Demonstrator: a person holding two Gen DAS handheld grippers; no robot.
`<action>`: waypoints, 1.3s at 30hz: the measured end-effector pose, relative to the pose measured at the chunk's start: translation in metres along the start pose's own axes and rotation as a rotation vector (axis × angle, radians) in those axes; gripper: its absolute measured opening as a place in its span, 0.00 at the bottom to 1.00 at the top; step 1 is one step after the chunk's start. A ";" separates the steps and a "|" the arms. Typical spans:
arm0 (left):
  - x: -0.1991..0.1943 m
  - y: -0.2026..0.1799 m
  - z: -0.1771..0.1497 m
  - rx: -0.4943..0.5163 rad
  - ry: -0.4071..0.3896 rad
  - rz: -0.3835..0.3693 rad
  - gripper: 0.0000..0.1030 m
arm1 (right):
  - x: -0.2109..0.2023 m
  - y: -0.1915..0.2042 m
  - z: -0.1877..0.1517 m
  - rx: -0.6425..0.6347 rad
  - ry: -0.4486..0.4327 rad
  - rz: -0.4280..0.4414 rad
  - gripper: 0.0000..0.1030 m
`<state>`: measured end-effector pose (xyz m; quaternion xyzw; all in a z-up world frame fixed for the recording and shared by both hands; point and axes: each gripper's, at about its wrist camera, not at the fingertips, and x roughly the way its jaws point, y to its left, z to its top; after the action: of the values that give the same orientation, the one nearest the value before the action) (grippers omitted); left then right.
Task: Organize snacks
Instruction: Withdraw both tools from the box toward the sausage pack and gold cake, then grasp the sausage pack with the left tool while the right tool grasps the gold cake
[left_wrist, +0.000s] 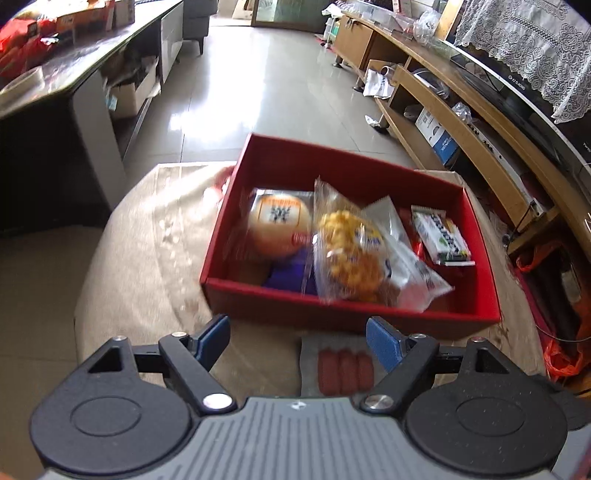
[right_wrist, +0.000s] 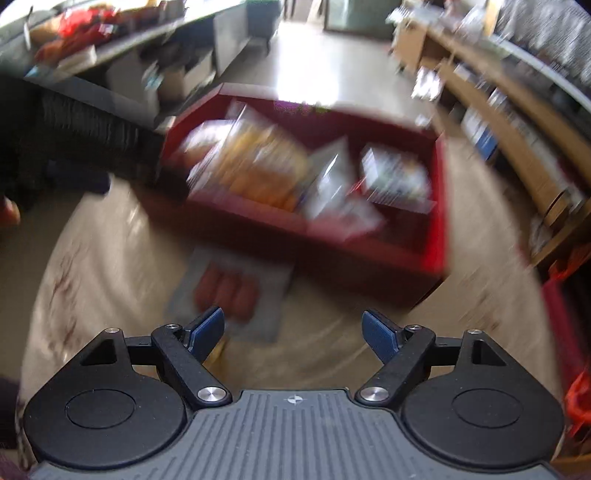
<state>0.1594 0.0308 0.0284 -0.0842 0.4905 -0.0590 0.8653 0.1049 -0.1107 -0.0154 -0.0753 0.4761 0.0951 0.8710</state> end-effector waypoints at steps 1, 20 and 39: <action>0.000 0.001 -0.003 -0.001 0.009 -0.004 0.75 | 0.008 0.006 -0.003 0.001 0.026 0.007 0.84; 0.048 -0.022 -0.030 0.030 0.183 -0.042 0.75 | 0.009 0.005 -0.045 -0.047 0.111 0.010 0.44; 0.100 -0.081 -0.046 0.087 0.115 0.176 0.84 | -0.031 -0.052 -0.051 0.073 0.019 0.043 0.44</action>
<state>0.1694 -0.0713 -0.0618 0.0003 0.5418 -0.0088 0.8405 0.0593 -0.1752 -0.0145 -0.0341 0.4892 0.0955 0.8663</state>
